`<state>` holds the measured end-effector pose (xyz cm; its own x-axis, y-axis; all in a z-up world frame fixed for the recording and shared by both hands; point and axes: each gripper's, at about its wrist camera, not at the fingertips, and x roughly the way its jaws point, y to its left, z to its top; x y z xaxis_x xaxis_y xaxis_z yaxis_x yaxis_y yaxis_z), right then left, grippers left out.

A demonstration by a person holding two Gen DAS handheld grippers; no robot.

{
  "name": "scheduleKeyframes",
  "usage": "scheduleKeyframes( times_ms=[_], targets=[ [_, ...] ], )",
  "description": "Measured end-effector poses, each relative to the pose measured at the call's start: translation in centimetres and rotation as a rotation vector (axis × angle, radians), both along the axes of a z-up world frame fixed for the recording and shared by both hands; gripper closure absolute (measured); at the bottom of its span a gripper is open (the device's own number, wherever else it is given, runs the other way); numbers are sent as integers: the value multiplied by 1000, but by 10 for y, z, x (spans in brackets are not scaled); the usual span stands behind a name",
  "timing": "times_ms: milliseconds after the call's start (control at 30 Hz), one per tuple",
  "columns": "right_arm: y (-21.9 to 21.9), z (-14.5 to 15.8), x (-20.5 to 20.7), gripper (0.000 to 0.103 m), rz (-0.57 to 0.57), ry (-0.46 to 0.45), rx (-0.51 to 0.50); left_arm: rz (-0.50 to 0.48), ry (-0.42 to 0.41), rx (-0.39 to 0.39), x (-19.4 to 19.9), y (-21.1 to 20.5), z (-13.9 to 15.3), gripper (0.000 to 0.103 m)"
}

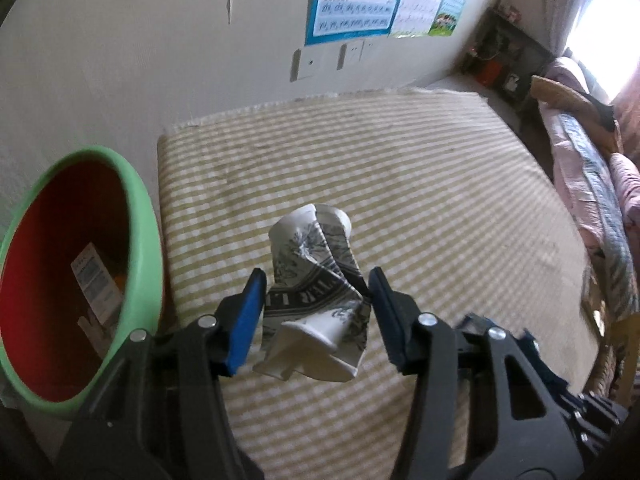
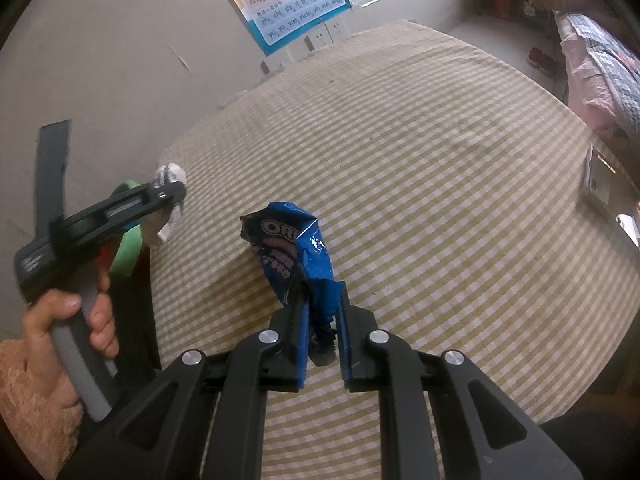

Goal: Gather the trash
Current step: 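Grasp the blue Oreo wrapper with the right gripper while the left gripper grasps the white paper cup, then carry the paper cup and Oreo wrapper over the red bucket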

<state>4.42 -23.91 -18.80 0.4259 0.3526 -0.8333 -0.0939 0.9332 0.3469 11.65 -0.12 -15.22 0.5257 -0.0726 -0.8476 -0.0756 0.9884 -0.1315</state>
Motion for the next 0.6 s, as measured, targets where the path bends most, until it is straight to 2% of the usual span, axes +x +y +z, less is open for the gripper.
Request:
scheduleKeyframes(
  times_ms=[133, 300, 600],
  targets=[
    [0, 3, -1, 92, 1, -14, 3, -9, -10, -14, -20, 8, 11, 52],
    [0, 9, -4, 92, 3, -27, -1, 28, -1, -59, -42, 25, 18, 52],
    [5, 23, -12, 92, -2, -46, 1, 31, -22, -75, -56, 32, 28, 51]
  ],
)
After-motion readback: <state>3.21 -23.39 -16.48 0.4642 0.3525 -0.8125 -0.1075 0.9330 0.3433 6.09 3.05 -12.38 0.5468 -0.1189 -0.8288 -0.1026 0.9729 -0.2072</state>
